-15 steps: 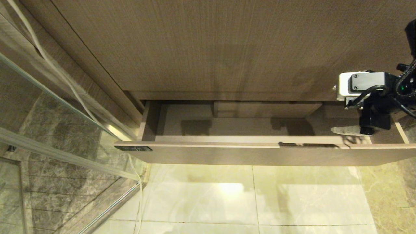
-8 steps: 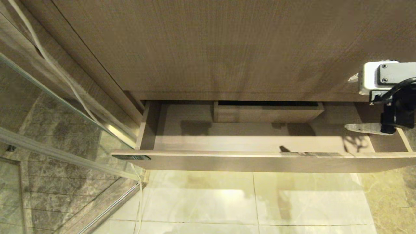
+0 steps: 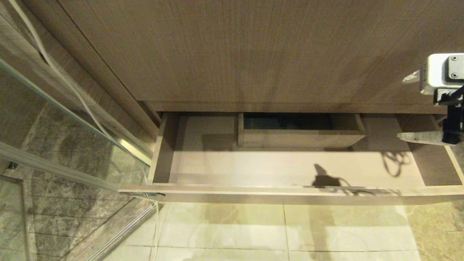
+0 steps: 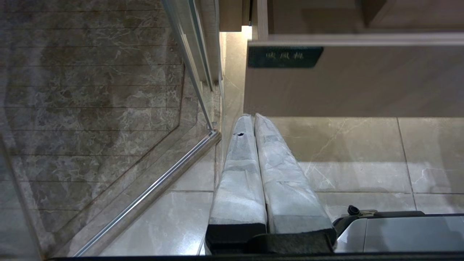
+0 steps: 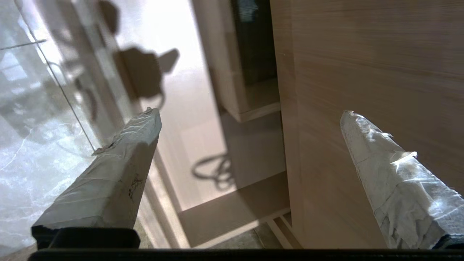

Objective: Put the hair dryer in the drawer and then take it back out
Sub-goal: Pull open the drawer

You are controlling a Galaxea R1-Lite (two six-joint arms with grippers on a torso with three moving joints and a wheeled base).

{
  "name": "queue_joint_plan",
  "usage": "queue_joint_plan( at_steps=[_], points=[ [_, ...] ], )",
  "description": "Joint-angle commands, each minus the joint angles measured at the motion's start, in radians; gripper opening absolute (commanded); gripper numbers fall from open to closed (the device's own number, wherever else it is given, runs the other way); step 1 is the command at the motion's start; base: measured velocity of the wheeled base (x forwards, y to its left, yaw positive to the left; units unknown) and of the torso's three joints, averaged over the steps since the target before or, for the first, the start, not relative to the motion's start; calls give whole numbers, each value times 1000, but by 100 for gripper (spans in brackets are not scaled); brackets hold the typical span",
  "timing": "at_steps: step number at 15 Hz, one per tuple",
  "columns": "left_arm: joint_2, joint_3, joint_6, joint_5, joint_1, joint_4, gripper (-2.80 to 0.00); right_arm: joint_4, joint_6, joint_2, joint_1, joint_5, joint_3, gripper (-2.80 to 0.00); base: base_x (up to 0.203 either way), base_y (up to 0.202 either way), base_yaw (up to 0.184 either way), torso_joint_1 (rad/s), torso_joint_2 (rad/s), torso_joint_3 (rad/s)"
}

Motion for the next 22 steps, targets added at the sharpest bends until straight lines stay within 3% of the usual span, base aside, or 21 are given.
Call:
queue_joint_plan(
  at_steps=[1,6,7,16,22],
  points=[
    [0,0,0,0,0,1,-280,16,-6,-42,1,2,-4,0,0,0,0,0,0,0],
    [0,0,0,0,0,1,-280,40,1,-86,1,5,-23,0,0,0,0,0,0,0],
    [0,0,0,0,0,1,-280,43,0,-87,1,7,-25,-280,0,0,0,0,0,0],
    [0,0,0,0,0,-1,-280,76,3,-117,-1,17,-92,-280,0,0,0,0,0,0],
    [0,0,0,0,0,0,-280,101,31,-72,-3,8,-248,-280,0,0,0,0,0,0]
  ],
)
